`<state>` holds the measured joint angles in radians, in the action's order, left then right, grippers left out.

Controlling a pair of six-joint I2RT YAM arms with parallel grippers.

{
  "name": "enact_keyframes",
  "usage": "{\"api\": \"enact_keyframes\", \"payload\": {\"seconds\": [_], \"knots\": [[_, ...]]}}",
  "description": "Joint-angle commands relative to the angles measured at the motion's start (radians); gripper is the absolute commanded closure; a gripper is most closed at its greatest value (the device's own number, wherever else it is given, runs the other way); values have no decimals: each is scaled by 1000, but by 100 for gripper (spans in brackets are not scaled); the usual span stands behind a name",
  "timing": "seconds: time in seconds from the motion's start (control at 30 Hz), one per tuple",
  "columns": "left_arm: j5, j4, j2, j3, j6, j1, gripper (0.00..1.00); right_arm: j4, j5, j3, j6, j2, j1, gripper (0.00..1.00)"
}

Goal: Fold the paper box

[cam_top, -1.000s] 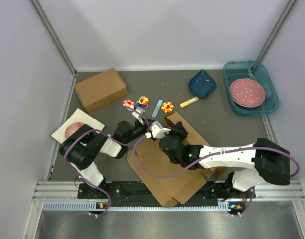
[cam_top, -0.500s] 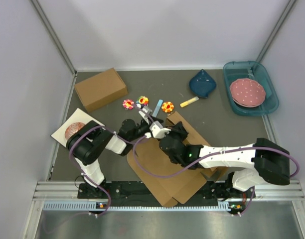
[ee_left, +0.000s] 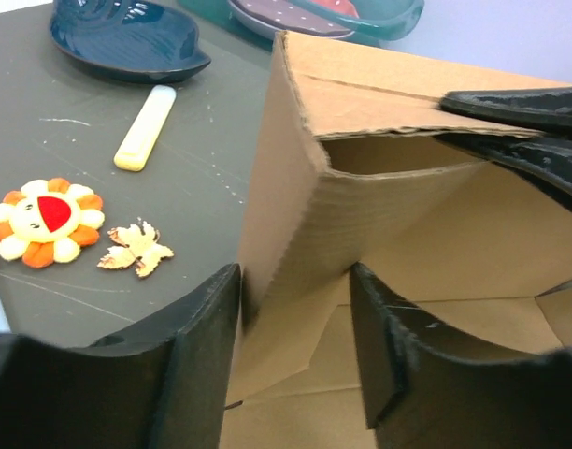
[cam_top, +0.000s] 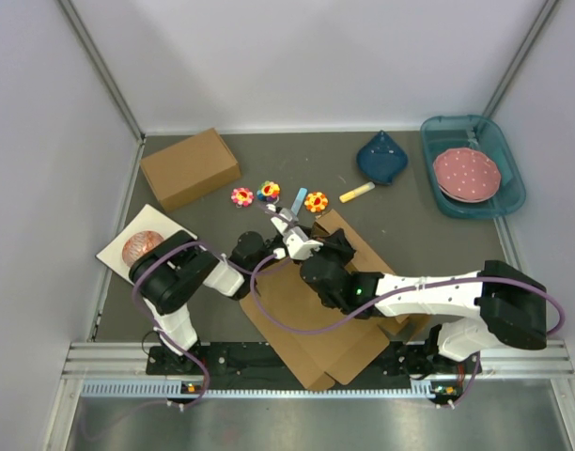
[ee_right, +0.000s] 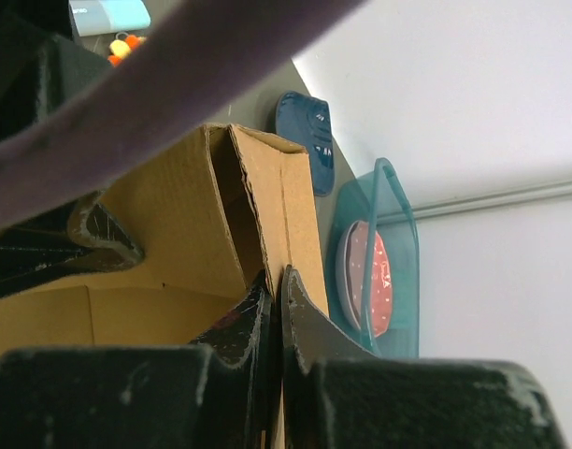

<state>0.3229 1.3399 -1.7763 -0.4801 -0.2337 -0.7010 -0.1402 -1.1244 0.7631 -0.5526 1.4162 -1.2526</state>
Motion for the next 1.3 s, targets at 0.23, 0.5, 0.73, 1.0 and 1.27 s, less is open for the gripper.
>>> {"api": "enact_keyframes", "payload": {"seconds": [0.23,0.5,0.73,1.0,1.27], "knots": [[-249,331,41,14,146,17,78,165,295,-50,175,84,-25,100],[-239,331,66,8,123,17,24,160,299,-45,174,86,-25,100],[-177,329,149,32,117,17,17,159,298,-48,175,81,-25,100],[-124,331,173,2,53,18,17,172,293,-53,175,53,-27,100],[-107,329,146,-45,40,18,16,223,393,-41,247,-79,5,100]]}}
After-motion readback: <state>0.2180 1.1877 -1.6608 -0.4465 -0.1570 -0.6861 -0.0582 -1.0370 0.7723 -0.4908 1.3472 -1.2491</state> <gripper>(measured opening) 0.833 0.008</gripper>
